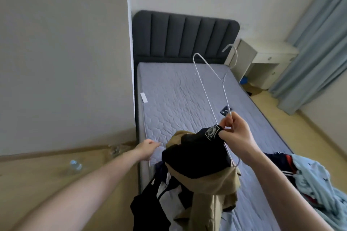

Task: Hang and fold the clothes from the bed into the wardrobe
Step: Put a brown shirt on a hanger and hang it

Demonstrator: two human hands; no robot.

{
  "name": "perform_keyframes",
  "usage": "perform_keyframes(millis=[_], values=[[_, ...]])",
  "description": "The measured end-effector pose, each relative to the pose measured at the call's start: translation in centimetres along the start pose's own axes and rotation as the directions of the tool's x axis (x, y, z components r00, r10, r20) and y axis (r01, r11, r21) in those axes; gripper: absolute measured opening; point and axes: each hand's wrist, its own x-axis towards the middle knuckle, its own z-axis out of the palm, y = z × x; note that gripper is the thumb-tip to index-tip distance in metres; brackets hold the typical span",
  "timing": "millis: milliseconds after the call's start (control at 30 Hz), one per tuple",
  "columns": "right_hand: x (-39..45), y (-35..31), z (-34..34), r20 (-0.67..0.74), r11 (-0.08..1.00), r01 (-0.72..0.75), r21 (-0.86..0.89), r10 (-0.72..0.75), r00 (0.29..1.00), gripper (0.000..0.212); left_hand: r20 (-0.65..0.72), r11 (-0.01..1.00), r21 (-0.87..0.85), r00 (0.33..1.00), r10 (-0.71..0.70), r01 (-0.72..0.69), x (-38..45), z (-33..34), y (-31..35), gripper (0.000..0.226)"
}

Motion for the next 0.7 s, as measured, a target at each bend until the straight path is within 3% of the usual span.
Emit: perform_keyframes(millis=[67,233,333,433,500,567,700], values=[[-0.8,-2.6,0.1,0.040,0.997,0.046,0.054,-0.048,0.998,0.047,-0.010,0.998,-0.050,1.000,0.023,-0.024,0.1,-0.6,2.1,0.029],[-2.5,-5.9,-0.1,0.125,0.981,0.114,0.159,-0.135,0.983,0.051,0.151,0.998,-0.037,0.987,0.051,-0.046,-0.2,-1.4,4.9,0.032],[-3.1,-5.8,-0.3,0.143,0.975,0.126,0.183,-0.153,0.978,0.051,0.255,0.999,0.017,0.965,-0.052,0.050,-1.0,-2.4,4.0,0.034],[-3.4,-4.8,-0.8,0.149,0.975,0.110,0.194,-0.140,0.979,0.050,0.437,0.983,0.025,0.882,-0.177,0.184,-2.7,-3.4,0.7,0.036],[-3.2,-3.6,-1.4,0.172,0.978,0.081,0.193,-0.115,0.978,0.048,0.388,0.976,-0.112,0.912,-0.131,0.187,-3.5,-3.9,-0.9,0.028],[-2.9,-2.1,-2.1,0.194,0.993,0.031,0.114,-0.053,0.980,0.041,0.255,0.953,-0.281,0.966,-0.041,0.115,-4.3,-4.6,-0.5,0.023],[-3.0,0.9,-3.1,0.131,0.957,-0.014,-0.291,0.054,0.990,0.030,0.093,0.844,-0.534,0.989,0.111,-0.045,-8.3,-6.5,4.7,0.026]])
